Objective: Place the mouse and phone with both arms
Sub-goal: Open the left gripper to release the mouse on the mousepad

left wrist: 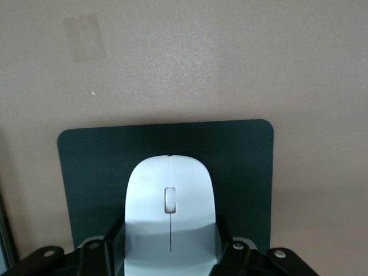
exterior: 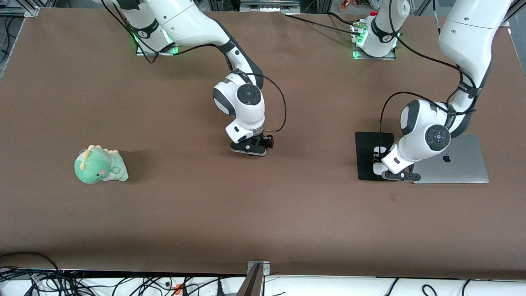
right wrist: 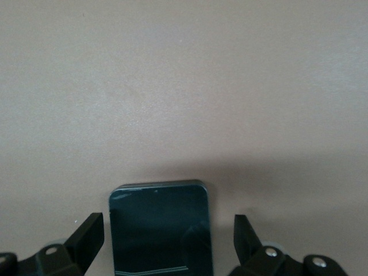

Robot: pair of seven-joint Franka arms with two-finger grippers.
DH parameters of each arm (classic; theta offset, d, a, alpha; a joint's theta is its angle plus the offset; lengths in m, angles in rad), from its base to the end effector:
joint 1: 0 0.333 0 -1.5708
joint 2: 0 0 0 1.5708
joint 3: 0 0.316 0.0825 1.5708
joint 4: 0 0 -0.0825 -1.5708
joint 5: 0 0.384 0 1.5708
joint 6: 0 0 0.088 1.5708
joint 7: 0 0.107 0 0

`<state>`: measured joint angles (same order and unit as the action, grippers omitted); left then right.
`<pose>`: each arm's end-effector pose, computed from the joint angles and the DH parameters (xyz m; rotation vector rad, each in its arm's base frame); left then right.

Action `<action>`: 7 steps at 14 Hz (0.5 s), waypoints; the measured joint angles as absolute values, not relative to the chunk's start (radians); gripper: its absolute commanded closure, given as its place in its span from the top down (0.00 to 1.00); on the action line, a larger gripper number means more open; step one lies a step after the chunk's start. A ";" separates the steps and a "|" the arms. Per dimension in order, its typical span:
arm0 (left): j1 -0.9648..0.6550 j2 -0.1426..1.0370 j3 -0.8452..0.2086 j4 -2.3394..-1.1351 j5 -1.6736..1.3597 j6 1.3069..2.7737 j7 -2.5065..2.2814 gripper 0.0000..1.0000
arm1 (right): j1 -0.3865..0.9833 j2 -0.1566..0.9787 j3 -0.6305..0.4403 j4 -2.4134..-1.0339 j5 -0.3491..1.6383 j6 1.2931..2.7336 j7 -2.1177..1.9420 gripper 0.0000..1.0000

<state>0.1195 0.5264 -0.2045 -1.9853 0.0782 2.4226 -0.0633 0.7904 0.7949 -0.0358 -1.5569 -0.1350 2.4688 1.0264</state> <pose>0.6006 -0.0487 0.1948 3.0895 -0.0920 -0.1234 0.5173 0.4922 0.1879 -3.1033 0.2470 -0.2538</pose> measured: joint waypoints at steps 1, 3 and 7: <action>0.119 0.526 -0.205 -1.985 0.078 2.423 -0.063 1.00 | 0.791 0.803 -0.036 -1.557 -0.135 2.480 1.026 1.00; 0.119 0.525 -0.205 -1.986 0.078 2.424 -0.063 1.00 | 0.791 0.814 -0.037 -1.557 -0.136 2.497 1.027 1.00; 0.119 0.487 -0.209 -1.984 0.078 2.420 -0.062 1.00 | 0.792 0.824 -0.039 -1.557 -0.136 2.512 1.027 1.00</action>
<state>0.1188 0.4869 -0.2085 -1.9841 0.0782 2.4196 -0.0619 0.7922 0.8240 -0.0388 -1.5567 -0.1359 2.5124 1.0266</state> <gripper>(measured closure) 0.000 0.000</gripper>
